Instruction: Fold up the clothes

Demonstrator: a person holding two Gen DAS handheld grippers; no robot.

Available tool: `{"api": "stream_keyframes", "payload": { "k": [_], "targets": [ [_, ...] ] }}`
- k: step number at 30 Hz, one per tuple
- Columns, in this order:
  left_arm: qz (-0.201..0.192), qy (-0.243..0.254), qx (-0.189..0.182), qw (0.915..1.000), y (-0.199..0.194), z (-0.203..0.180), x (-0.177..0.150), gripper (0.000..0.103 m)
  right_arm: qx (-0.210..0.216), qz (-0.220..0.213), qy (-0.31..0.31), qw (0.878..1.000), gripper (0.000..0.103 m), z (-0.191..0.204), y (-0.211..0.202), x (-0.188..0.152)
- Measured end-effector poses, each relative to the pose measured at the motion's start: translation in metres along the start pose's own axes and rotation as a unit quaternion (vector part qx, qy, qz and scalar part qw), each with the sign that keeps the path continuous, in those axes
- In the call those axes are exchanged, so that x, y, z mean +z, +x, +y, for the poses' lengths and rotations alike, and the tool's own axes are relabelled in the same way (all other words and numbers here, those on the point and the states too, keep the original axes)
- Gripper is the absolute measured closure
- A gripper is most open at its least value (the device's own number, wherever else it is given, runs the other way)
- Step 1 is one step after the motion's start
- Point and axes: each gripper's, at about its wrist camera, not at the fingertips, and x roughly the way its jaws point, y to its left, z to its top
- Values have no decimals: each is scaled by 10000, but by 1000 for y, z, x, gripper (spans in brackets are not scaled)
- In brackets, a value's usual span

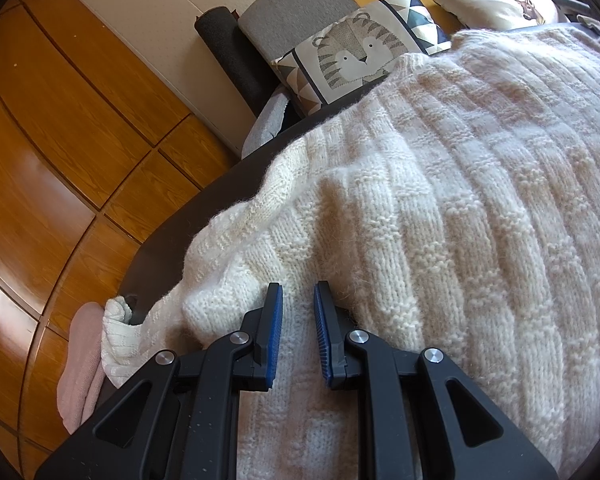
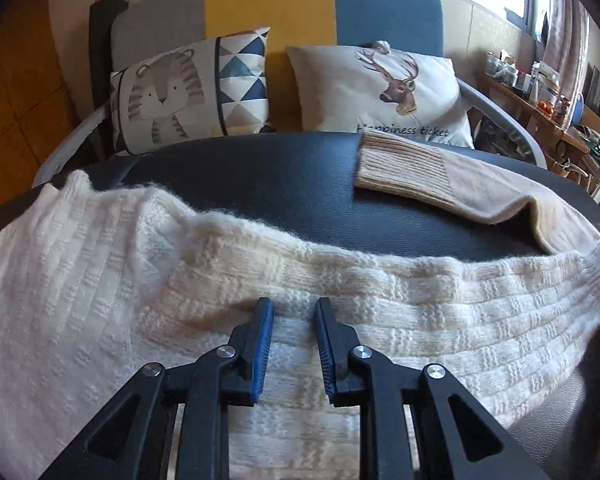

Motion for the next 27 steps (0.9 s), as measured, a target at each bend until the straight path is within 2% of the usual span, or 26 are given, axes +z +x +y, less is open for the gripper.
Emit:
{"api": "stream_keyframes", "payload": {
  "k": [4,7,11,15,18,20,25,27],
  "targets": [
    [-7,-7,-4,10000,-1,1,-1,86,-416,-66,404,9983,83,-33,1,-6],
    [-7,-10,-8,10000,-2,2,-1,86,-269,-126,668,9973,83,-47,0,-10],
    [0,-29,-38,10000,-3,4,-2,86,-86,44,541,9985,81,-43,-9,-4],
    [-2,-13,-14,10000,-4,3,-3,86,-12,-333,684,9971,80,-35,-44,-13],
    [4,-22,-35,10000,-4,4,-2,86,-122,-99,660,9977,80,-31,-44,-23],
    [9,-27,-47,10000,-4,4,-1,86,-359,114,580,9976,80,-31,-34,-27],
    [47,11,-64,10000,-6,5,0,86,-532,193,1033,9930,80,-38,-32,-24],
    [60,-57,-248,9997,-7,10,3,85,-217,4,1068,9940,80,-21,-43,-16]
  ]
}}
